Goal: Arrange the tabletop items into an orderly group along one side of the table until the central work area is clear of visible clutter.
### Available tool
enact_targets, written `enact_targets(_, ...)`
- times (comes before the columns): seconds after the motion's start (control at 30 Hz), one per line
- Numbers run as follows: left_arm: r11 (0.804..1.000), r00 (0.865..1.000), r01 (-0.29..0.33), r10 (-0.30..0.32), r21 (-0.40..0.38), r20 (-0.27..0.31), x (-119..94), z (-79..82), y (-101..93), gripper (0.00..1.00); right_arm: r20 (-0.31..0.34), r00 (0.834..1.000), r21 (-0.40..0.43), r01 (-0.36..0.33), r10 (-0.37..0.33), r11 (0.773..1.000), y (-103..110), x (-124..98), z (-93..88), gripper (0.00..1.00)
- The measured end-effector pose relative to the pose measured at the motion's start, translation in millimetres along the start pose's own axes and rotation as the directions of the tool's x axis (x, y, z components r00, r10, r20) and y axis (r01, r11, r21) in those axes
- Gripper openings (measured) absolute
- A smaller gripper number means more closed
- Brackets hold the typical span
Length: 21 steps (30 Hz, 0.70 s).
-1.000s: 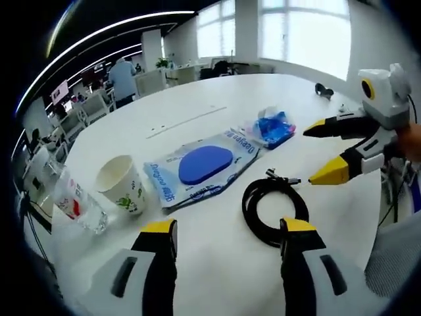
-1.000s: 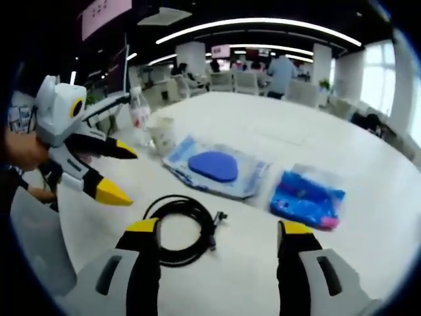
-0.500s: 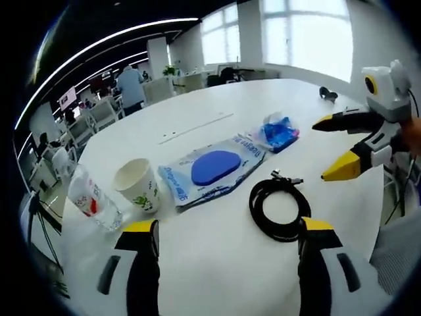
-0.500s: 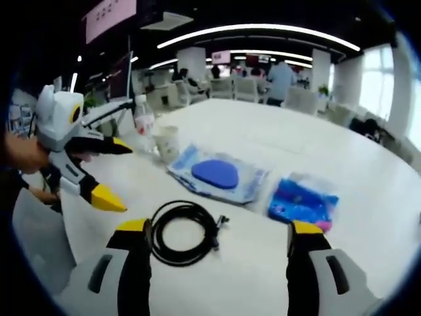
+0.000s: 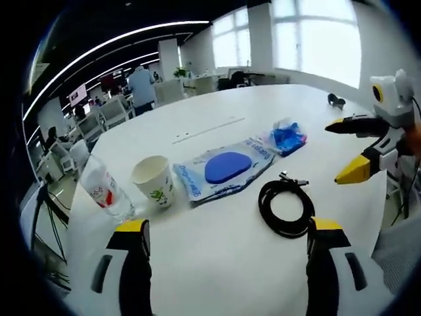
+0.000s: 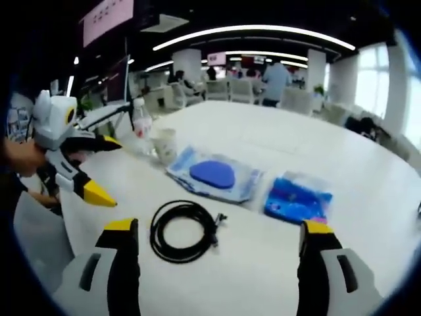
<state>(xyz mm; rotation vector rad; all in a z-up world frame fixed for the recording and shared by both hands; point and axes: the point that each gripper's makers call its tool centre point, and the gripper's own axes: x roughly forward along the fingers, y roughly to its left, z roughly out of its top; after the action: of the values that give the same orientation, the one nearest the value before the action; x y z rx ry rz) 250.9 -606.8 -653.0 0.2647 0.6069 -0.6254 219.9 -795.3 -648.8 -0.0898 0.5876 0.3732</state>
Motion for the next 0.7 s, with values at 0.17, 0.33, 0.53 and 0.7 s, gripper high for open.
enact_targets(0.17, 1.000, 1.000, -0.015, 0.015, -0.016, 0.026, -8.5, 2.5, 4.5, 0.99, 0.019, 1.000, 0.020, 0.010, -0.010, 1.000, -4.2, -2.9, 4.5, 1.00)
enact_targets(0.33, 0.999, 0.999, -0.032, 0.033, -0.028, 0.039, -13.1, -4.8, 9.0, 0.99, 0.037, 0.999, 0.007, 0.021, -0.021, 1.000, -6.4, -7.5, 9.5, 1.00)
enact_targets(0.53, 0.998, 0.998, -0.045, 0.046, -0.031, 0.034, -18.3, -16.4, 14.8, 0.99, 0.041, 0.998, 0.015, 0.036, -0.037, 0.999, -8.2, -13.0, 10.5, 1.00)
enact_targets(0.7, 0.999, 0.998, -0.045, 0.045, -0.017, 0.043, -26.0, -16.3, 16.2, 0.99, 0.059, 0.997, 0.003, 0.046, -0.046, 0.999, -8.2, -18.8, 12.7, 1.00)
